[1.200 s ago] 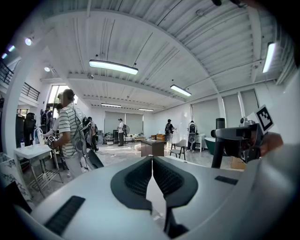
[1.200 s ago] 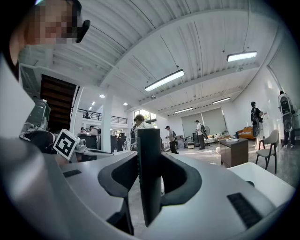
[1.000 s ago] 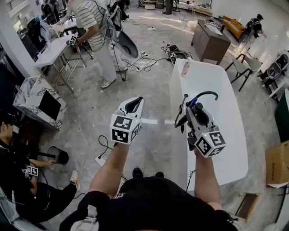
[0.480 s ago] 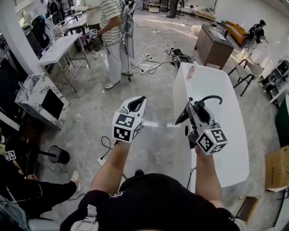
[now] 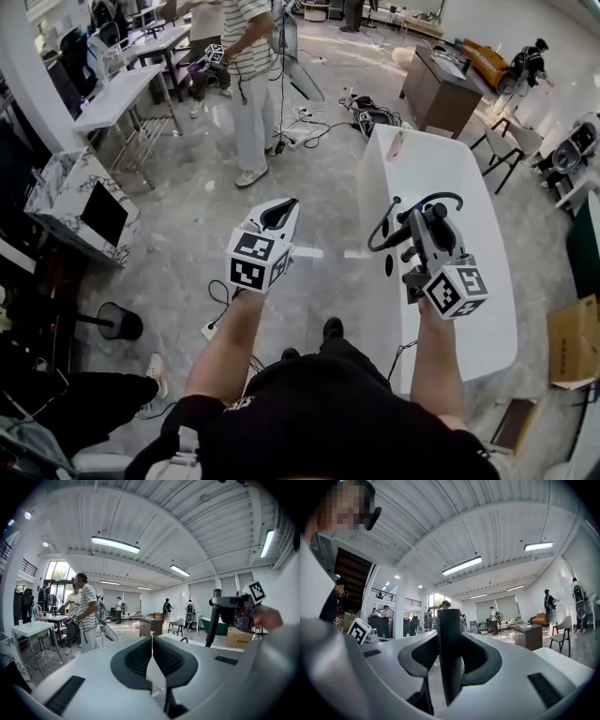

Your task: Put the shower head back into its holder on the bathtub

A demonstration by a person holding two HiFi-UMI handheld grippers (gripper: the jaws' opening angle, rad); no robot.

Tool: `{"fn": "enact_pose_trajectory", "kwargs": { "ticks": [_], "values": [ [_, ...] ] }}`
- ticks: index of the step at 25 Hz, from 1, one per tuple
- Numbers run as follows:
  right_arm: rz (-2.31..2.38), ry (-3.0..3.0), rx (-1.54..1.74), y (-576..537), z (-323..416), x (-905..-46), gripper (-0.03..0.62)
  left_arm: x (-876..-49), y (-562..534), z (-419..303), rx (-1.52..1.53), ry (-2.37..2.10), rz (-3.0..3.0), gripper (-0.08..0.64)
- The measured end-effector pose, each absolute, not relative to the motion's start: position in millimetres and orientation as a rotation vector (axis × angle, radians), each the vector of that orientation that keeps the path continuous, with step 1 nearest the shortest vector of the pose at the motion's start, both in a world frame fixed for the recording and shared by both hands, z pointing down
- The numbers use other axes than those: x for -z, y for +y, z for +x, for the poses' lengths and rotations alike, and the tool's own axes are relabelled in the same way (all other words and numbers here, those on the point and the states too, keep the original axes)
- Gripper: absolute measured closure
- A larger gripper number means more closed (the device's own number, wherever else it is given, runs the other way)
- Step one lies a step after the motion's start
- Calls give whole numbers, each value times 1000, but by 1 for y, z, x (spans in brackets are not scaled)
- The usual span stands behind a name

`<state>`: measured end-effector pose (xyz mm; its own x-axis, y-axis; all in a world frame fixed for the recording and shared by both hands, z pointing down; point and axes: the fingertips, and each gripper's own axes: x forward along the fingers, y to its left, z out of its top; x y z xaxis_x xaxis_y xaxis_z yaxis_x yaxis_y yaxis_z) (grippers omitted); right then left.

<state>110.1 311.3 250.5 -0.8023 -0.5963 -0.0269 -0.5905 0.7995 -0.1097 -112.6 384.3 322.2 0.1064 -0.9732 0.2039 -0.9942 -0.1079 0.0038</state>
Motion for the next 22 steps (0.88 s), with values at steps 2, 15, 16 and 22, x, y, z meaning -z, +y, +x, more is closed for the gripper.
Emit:
{"fn": "enact_pose_trajectory", "kwargs": {
  "ticks": [2, 15, 16, 22],
  "values": [
    [-1000, 2909, 144, 298, 120, -250, 448, -329, 372, -111, -223, -1979, 2228, 538],
    [-1002, 2894, 231, 161, 112, -264, 448, -358, 237, -94, -338, -1849, 2254, 538],
    [-996, 2893, 237, 144, 111, -263, 449, -360, 221, -93, -348, -1841, 2249, 538],
    [-967, 2894, 205, 48, 107, -244, 449, -354, 125, -86, -378, -1823, 2252, 538]
  ]
}}
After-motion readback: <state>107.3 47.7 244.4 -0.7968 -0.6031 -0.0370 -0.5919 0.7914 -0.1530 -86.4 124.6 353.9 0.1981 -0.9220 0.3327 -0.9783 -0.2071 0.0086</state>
